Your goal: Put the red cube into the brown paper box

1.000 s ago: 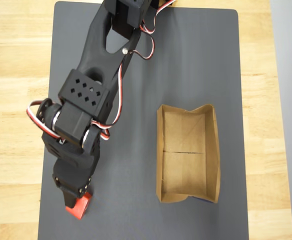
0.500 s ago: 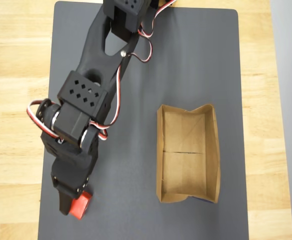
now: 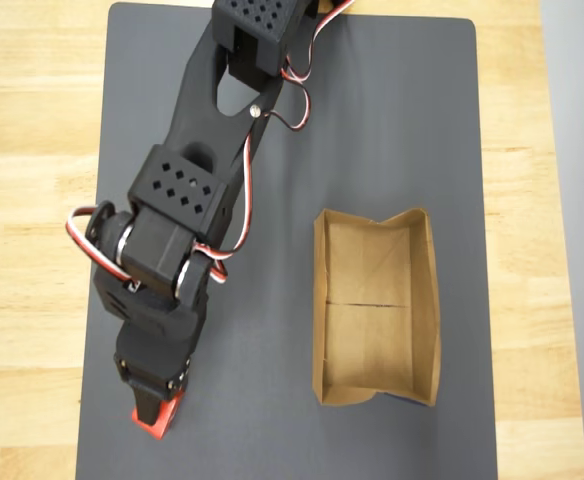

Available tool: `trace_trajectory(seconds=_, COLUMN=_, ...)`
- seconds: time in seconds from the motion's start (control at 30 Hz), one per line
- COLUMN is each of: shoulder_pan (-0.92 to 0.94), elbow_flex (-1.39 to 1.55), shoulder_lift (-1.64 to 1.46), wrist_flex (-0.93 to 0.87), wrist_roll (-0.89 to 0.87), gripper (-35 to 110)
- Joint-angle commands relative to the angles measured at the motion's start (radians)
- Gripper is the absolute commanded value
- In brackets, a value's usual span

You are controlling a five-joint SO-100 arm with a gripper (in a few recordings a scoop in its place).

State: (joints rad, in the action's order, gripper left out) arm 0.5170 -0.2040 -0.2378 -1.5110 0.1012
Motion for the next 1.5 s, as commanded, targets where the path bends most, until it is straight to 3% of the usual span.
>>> trace_trajectory(seconds=0.0, shoulder_pan=0.018, elbow_flex=-0.048, shoulder_lift=-0.017, wrist_flex=-0.018, wrist_roll=0.012, gripper=21)
trace_trajectory(seconds=0.4, shoulder_pan=0.031, elbow_flex=-0.055, shoulder_lift=-0.017, wrist_flex=-0.055, wrist_roll=0.009, gripper=15)
trace_trajectory(seconds=0.63, shoulder_pan=0.041, elbow_flex=-0.051, shoulder_lift=-0.069, wrist_flex=-0.048, wrist_roll=0.075, gripper=21)
trace_trajectory(seconds=0.97, shoulder_pan=0.058, elbow_flex=-0.055, shoulder_lift=-0.084, wrist_flex=0.098, wrist_roll=0.041, gripper=14)
trace_trajectory(seconds=1.17, shoulder_pan=0.063, elbow_flex=-0.055, shoulder_lift=-0.061, wrist_flex=0.14, wrist_roll=0.061, gripper=25)
trace_trajectory(seconds=1.47, shoulder_pan=0.048, elbow_flex=-0.071, shoulder_lift=-0.005, wrist_flex=0.132, wrist_roll=0.169, gripper=26)
